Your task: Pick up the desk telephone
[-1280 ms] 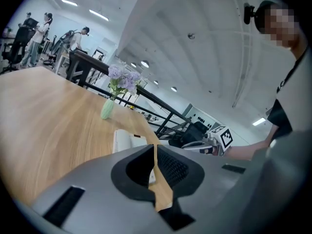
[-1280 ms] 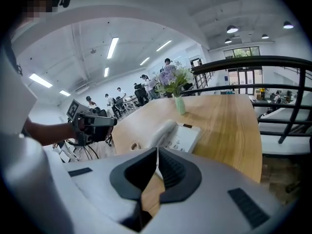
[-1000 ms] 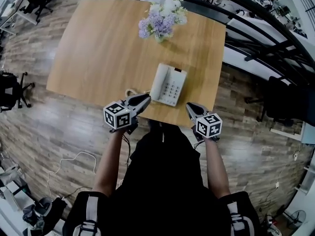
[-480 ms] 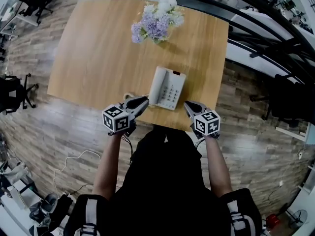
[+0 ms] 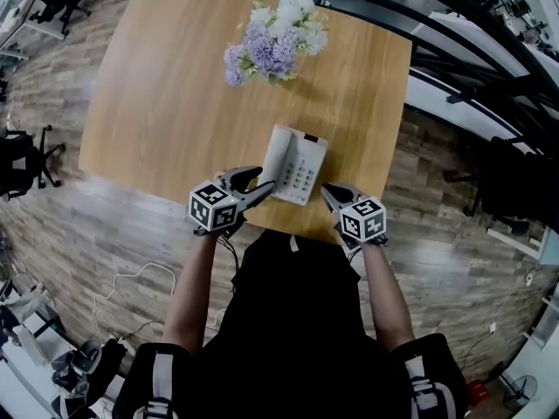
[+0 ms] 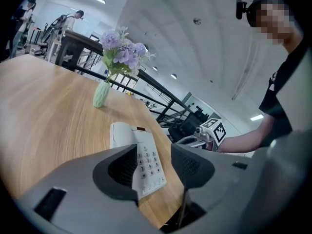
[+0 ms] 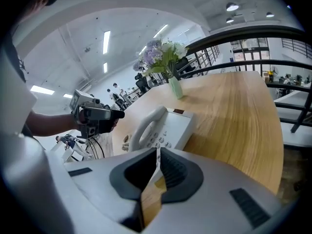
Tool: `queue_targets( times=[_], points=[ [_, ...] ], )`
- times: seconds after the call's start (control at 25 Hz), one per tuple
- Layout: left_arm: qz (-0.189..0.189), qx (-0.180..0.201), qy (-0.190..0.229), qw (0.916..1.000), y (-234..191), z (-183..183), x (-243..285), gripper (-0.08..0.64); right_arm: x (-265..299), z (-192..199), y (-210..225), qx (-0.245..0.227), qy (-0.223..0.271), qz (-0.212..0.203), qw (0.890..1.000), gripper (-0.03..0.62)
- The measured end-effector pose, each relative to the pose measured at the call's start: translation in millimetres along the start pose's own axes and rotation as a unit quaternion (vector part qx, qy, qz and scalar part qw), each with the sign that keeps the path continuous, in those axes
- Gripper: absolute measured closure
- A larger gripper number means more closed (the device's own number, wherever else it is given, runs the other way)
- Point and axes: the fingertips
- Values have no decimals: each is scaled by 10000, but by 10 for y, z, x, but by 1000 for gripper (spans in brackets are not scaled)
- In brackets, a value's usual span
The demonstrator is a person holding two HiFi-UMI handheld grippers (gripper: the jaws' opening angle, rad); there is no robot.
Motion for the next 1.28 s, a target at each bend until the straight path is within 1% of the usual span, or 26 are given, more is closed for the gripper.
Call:
queue_targets(
  times=[0.12,0.28,0.32,0.4,0.52,0.64,0.76,0.88,0.96,1.08,1.28],
  points=[
    [-7,48,-103,9999,-68,11,67,335,57,6,55,32,-82,-56,9999,566],
    [-55,46,-257,9996,-184,44,143,311,177,63,63,40,-237,-175,9996,558],
    [-48,26,-320,9995,-212,75,168,305,212,87,56,68,-276,-217,9994,532],
    [-49,43,-505,9987,-274,171,218,291,276,136,47,132,-352,-268,9989,440],
    [-122,332,-863,9956,-356,322,263,280,326,191,82,250,-362,-227,9988,412],
    [-121,418,-997,9941,-398,393,300,272,352,214,129,436,-280,-209,9984,382],
    [-104,330,-1023,9942,-426,435,337,265,408,223,152,552,-250,-255,9978,351],
    [-122,327,-1071,9936,-461,460,392,258,444,198,192,621,-198,-230,9976,348],
    [-66,249,-1110,9935,-464,497,441,253,459,187,220,672,-172,-216,9974,347],
    [-117,158,-1116,9936,-517,517,492,249,498,198,245,720,-170,-207,9970,347],
    [-153,-435,-802,9957,-630,464,576,239,592,269,246,856,-231,-311,9956,336]
  ],
)
Point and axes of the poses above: the fingertips, and each gripper's own axes: x forward along the fingers, y to its right, z out of its underside, and after that the axes turned 10 degrees about -z, right-handed
